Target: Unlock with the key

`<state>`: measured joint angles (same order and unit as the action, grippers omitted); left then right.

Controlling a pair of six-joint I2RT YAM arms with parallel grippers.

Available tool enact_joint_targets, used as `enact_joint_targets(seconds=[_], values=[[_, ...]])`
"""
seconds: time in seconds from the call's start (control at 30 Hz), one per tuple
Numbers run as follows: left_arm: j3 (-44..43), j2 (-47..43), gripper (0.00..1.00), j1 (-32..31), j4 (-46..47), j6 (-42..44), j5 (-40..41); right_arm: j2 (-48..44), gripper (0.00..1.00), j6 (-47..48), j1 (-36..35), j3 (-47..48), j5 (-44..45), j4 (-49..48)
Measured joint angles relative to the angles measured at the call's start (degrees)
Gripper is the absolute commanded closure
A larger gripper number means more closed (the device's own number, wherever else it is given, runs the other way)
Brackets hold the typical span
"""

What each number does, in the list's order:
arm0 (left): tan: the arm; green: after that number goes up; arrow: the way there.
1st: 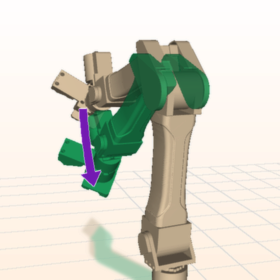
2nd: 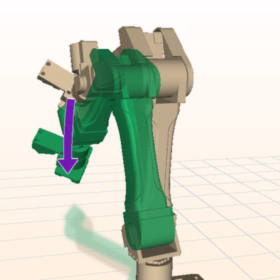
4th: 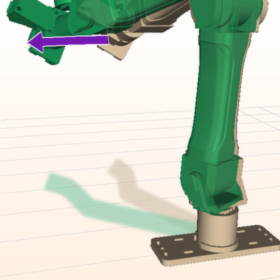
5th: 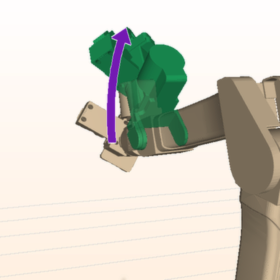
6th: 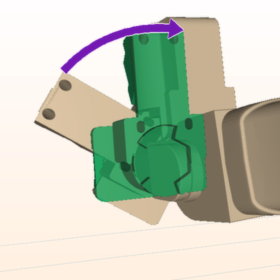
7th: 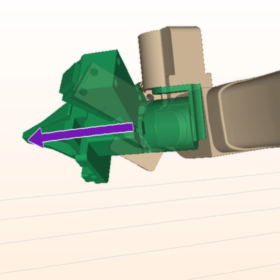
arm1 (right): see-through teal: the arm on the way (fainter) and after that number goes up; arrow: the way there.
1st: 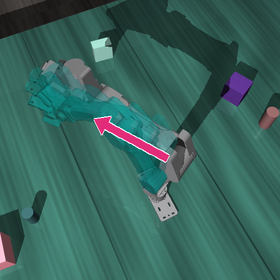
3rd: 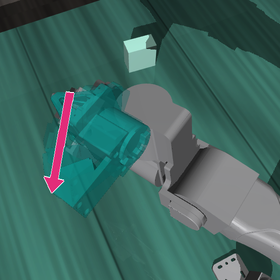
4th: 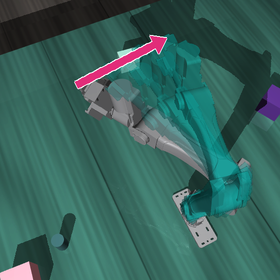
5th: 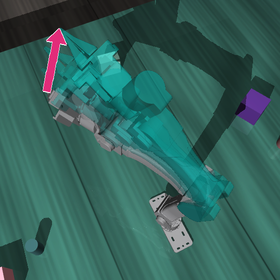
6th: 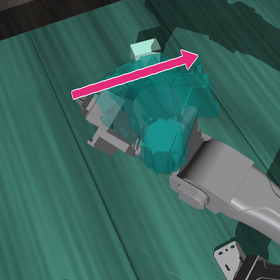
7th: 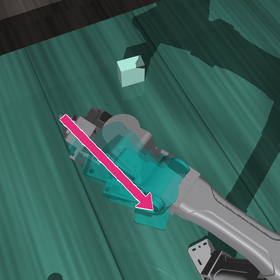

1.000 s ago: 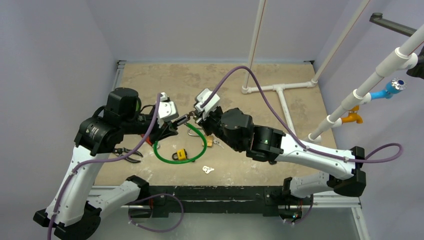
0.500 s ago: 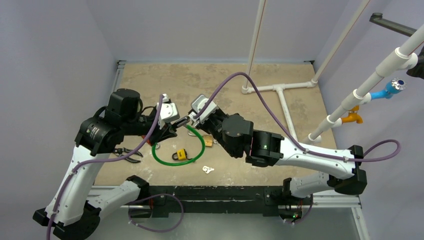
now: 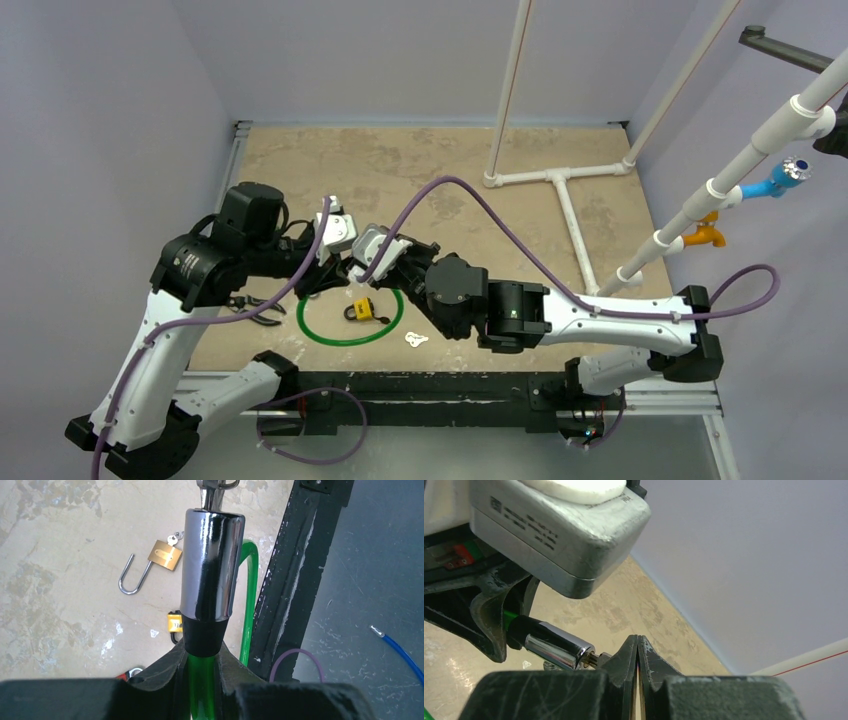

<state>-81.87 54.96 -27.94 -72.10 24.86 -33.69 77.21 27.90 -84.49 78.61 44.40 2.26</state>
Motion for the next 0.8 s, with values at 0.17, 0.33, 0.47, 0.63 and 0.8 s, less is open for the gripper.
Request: enact_joint_targets(seconds=[0.17, 0.33, 0.47, 0.63, 0.8], values=[[-0.59, 0.17, 1.00, -0.02, -2.14, 0.13, 0.35, 0.87, 1.00, 0.00, -0.52, 0.15, 0.22, -0.13], [-2.82, 0.33, 1.00, 0.00, -3.80, -0.70, 0.96, 1.53, 1.00, -3.10, -0.52, 0.15, 1.60, -1.14], [-4.20, 0.31, 1.00, 0.00, -4.04, -2.51, 0.96, 2.58, 1.00, -6.88, -0.48, 0.15, 4.33, -4.52], [-4.20, -0.07, 1.00, 0.00, -4.07, -4.44, 0.87, 3.48, 1.00, -10.36, -0.48, -0.20, 5.68, -8.63], [-4.17, -0.39, 1.00, 0.07, -5.75, -4.59, 0.96, 4.28, 1.00, -11.67, -0.70, -0.26, 5.38, -9.73]])
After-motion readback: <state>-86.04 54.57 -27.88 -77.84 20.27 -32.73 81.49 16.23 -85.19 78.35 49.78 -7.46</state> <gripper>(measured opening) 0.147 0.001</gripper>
